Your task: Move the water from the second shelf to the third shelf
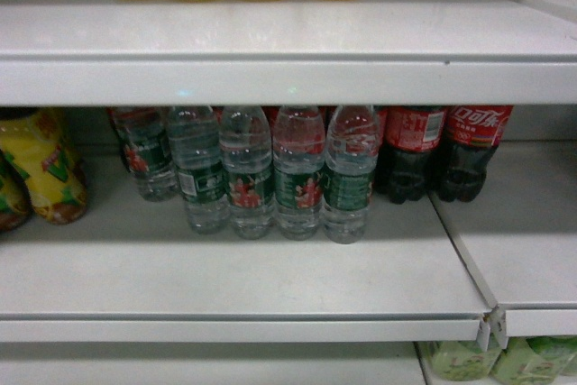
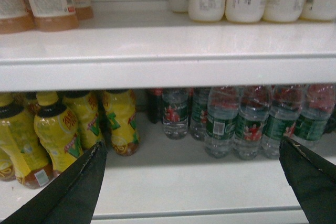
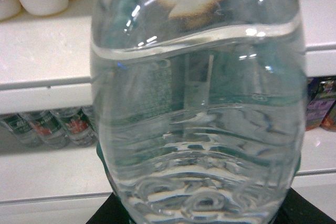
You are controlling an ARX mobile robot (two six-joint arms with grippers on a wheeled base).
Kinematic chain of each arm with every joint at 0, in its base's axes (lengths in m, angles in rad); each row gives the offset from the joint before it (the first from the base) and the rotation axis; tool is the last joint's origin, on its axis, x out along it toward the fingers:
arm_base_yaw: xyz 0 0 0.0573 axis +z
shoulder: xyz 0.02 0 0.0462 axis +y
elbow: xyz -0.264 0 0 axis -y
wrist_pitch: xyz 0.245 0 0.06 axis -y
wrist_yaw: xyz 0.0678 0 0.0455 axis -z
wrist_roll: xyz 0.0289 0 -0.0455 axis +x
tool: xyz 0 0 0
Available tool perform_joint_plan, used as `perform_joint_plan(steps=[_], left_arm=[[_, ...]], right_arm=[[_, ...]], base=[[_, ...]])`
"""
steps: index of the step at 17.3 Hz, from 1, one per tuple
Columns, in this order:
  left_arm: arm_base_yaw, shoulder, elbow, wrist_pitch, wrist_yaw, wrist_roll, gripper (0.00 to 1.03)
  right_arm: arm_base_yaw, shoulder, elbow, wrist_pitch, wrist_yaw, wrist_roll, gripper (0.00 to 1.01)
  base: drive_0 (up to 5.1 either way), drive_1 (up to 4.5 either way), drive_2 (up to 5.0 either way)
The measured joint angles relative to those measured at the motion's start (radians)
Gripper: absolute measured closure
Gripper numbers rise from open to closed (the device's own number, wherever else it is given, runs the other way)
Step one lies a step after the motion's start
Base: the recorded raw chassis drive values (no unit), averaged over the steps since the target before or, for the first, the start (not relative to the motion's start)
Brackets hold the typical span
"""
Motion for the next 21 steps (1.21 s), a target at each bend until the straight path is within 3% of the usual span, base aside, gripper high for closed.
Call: perform_joint_plan(steps=[12,21], left_arm=[[0.0,0.0,0.0,0.0,0.0,0.0,0.05],[0.0,0.0,0.0,0.0,0.0,0.0,0.05]], right_arm=[[0.0,-0.003,0.005,0.0,0.0,0.0,0.61],[-0.005,-0.003,0.005,-0.003,0.006,0.0,0.61]], base=[[0.0,0.0,0.0],[-4.3,2.34,2.3]])
